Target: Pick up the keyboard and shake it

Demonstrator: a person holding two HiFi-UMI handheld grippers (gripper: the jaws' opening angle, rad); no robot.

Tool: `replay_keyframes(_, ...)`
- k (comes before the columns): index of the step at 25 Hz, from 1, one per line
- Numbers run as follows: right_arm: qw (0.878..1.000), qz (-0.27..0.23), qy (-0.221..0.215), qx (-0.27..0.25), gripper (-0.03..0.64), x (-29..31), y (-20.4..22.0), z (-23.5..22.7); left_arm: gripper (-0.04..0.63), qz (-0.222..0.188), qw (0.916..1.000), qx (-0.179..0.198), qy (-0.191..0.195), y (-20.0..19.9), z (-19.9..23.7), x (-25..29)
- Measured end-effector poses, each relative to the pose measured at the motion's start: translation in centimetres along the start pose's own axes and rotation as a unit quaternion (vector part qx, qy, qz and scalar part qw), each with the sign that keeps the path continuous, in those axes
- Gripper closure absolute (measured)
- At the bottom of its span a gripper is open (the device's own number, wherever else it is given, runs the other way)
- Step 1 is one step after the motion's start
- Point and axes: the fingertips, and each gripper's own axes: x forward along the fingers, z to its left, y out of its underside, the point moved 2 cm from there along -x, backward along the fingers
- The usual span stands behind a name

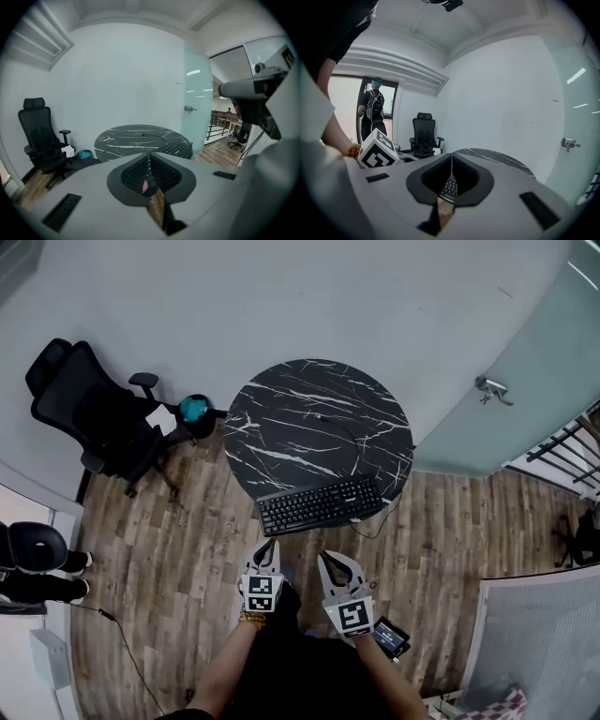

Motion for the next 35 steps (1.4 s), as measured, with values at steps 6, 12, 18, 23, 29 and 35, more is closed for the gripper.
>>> replay_keyframes(6,1.0,0.014,0.026,0.01,0.586,4.6,-0.6,-1.6,0.574,0.078,0.9957,-0.041,0.029,3.9,4.7,5.2)
replay_keyframes(12,0.999,0.015,0.044,0.028,0.586,7.2,-1.0,-3.0,0.428,0.182,0.9771,-0.092,0.06,9.0,7.3,8.9)
replay_keyframes(18,0.998,0.014,0.044,0.051,0.586,9.3,-1.5,-4.6,0.337,0.217,0.9527,-0.182,0.111,11.6,8.8,10.7)
replay_keyframes(23,0.996,0.027,0.049,0.066,0.586,9.6,-1.4,-5.3,0.313,0.213,0.9053,-0.334,0.153,12.9,9.9,12.0)
replay_keyframes(29,0.995,0.042,0.052,0.069,0.586,9.8,-0.5,-5.5,0.311,0.237,0.8827,-0.347,0.211,14.3,8.5,12.4)
replay_keyframes(35,0.995,0.046,0.058,0.073,0.586,9.7,-0.2,-5.7,0.311,0.221,0.8714,-0.383,0.212,14.1,7.9,13.5)
